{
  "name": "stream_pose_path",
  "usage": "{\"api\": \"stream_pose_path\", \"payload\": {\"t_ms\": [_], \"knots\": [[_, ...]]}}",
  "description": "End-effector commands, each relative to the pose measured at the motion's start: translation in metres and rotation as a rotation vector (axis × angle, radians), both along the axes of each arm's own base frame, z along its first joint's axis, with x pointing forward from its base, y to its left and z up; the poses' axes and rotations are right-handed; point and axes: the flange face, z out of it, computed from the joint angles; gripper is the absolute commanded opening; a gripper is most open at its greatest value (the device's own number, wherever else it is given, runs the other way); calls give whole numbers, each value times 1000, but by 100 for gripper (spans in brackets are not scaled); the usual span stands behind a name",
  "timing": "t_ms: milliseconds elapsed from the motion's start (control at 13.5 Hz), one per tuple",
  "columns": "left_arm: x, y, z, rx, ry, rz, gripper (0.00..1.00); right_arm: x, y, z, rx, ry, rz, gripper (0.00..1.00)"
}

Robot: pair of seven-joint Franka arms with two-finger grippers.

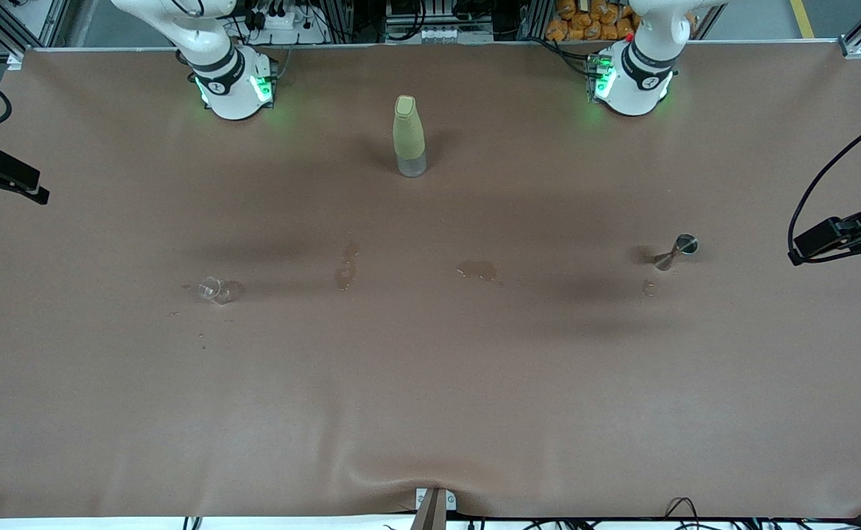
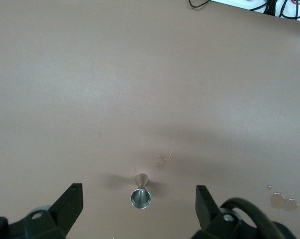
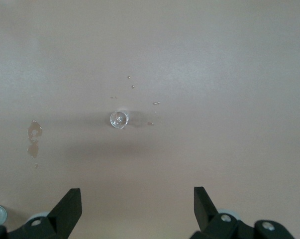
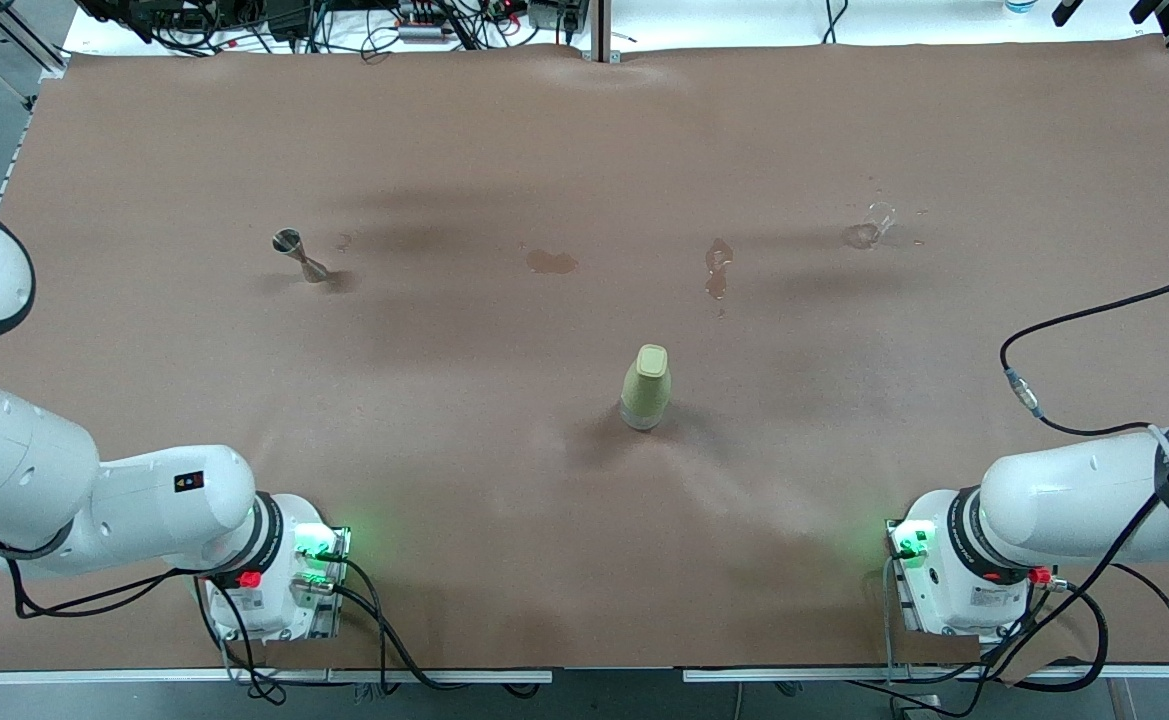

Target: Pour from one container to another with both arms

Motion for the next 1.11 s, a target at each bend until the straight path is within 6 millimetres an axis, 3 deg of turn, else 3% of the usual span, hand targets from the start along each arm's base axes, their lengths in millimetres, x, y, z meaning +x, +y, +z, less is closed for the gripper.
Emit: {"api": "stream_pose_path", "payload": {"t_ms": [0,295,443,591,812,1034], "knots": [[-7,-16,-1,-6,-15,-53,100,3,2,3,-6,2,-15,100],[-5,-38,19,-11,-45,-71,100,3,8,4,-8,2,-1,100],[-16,-51,20,7,17,-105,100,4,9,3,-8,2,2,100],[-25,-67,35,30,41,-132,100,4,10,3,-8,2,2,100],[-34,-73,54,23,28,-112,100,4,10,4,-6,2,3,100],[-40,-82,57,16,50,-57,100,4,11,5,-7,-1,3,100]]}}
